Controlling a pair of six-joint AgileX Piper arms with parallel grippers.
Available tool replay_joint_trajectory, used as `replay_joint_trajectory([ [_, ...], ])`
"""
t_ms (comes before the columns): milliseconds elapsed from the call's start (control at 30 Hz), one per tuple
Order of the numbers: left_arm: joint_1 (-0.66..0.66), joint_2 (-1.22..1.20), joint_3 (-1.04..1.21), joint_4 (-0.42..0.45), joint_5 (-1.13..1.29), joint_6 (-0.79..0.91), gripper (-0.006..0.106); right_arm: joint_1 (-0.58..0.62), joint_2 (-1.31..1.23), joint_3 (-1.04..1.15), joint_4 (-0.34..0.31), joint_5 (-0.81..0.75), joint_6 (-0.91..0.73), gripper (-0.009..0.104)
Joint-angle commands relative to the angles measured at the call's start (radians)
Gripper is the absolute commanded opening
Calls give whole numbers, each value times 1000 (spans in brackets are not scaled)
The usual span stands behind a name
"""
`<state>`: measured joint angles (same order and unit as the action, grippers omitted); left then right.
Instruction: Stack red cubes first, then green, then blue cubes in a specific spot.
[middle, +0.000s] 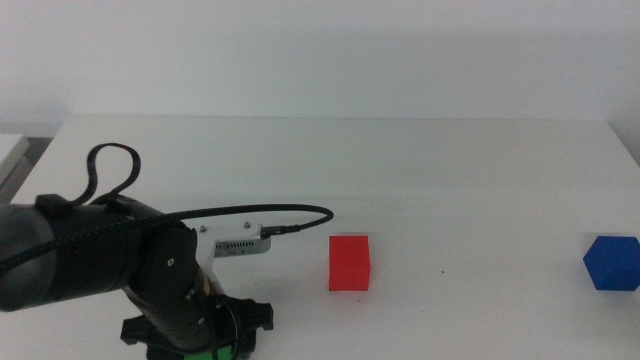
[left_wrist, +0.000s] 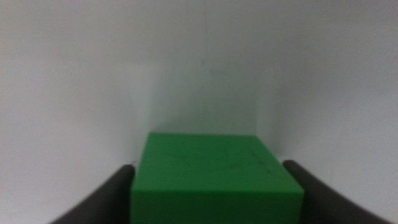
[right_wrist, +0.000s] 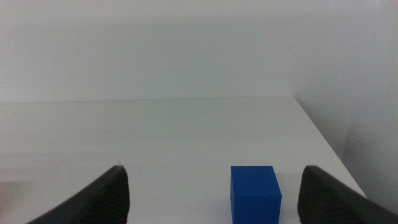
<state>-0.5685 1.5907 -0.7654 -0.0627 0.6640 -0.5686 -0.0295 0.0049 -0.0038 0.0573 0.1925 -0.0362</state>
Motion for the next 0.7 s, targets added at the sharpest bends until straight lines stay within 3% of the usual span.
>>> replay_joint_trajectory([
  [0,1,3,5,-37,15,15,63,4,-5,4,-10,-12,-5,93],
  [167,-1,-52,-76,-69,113,7,28,4,-5,4,-10,-12,-5,93],
  [300,-22,-28,-297,-23,287,-6,10,4,-5,4,-10,-12,-5,93],
  [433,-71,97,-589,53,423,-41,7,4,-5,4,-10,-12,-5,93],
  [667,-135,381,-942,63,546,-57,12,4,-5,4,-10,-12,-5,93],
])
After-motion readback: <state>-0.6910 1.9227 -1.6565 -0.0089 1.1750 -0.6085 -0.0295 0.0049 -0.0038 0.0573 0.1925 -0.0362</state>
